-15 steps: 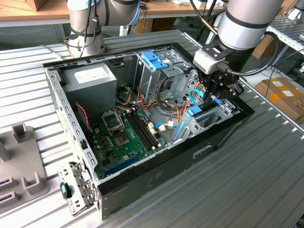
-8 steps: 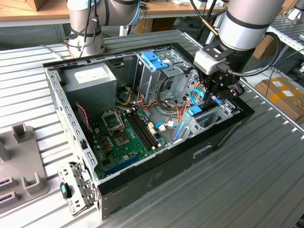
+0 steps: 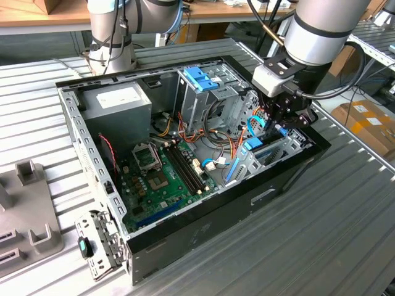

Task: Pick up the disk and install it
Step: 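Insert the first disk wire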

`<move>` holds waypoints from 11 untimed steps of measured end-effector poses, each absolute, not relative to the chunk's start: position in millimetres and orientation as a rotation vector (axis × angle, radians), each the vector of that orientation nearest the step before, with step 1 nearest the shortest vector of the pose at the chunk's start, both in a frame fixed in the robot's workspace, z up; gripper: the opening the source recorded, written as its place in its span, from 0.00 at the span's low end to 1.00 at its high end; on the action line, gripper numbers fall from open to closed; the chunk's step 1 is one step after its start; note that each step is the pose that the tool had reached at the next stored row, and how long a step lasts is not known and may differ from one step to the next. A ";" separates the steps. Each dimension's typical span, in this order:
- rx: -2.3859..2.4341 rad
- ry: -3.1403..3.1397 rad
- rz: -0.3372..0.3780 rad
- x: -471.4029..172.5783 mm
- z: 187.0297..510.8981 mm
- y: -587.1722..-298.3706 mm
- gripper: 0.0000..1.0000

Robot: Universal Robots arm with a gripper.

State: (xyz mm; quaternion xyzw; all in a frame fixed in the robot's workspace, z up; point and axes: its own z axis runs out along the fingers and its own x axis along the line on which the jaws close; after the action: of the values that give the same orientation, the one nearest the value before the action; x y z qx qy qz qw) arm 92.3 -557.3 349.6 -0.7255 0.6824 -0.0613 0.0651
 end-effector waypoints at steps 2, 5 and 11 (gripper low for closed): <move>-2.189 2.059 -0.185 91.7 349.5 -557.4 0.16; -2.189 2.059 -0.185 91.5 349.6 -557.3 0.16; -2.189 2.059 -0.185 90.6 349.3 -557.3 0.16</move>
State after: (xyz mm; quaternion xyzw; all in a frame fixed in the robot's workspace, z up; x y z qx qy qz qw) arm 90.6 -557.3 349.3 -0.7255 0.6824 -0.0613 0.0651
